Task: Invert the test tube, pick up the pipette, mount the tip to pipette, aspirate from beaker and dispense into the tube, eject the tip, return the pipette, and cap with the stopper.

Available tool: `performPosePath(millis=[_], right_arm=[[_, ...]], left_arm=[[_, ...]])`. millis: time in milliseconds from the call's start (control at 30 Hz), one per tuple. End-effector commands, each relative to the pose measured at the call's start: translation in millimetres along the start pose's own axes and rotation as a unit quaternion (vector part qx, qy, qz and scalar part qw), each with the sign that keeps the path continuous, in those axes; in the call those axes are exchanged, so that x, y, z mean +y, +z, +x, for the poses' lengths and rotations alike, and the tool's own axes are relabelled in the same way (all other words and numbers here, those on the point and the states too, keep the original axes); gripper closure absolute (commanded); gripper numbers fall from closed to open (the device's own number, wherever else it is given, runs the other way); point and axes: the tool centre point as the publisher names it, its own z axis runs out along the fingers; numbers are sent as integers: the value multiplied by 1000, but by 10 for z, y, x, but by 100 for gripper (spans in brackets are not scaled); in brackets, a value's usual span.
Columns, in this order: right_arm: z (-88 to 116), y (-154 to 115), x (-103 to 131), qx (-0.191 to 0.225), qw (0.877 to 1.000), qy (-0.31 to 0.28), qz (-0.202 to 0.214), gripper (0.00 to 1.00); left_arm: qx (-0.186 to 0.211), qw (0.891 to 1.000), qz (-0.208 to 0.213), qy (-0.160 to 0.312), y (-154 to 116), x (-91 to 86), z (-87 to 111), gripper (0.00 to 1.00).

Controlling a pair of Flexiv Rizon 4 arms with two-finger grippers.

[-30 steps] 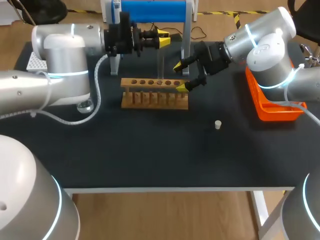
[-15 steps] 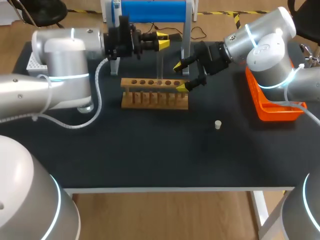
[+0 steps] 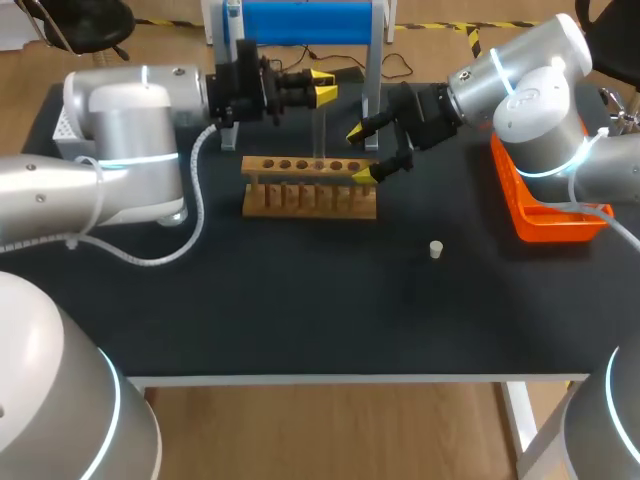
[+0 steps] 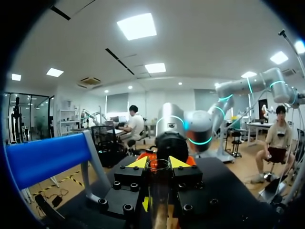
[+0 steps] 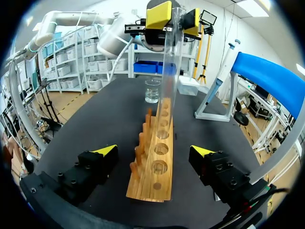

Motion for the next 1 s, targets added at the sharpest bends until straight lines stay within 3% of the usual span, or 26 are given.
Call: performPosePath(millis=[33,1000], right_arm=[[4,-10,3,0,1000,0,1,0],[4,-10,3,0,1000,0,1,0]], left_arm=[[-4,1000,1,-1,20,29,17,100],[-22,1000,1,6,-10,241,-13,100]])
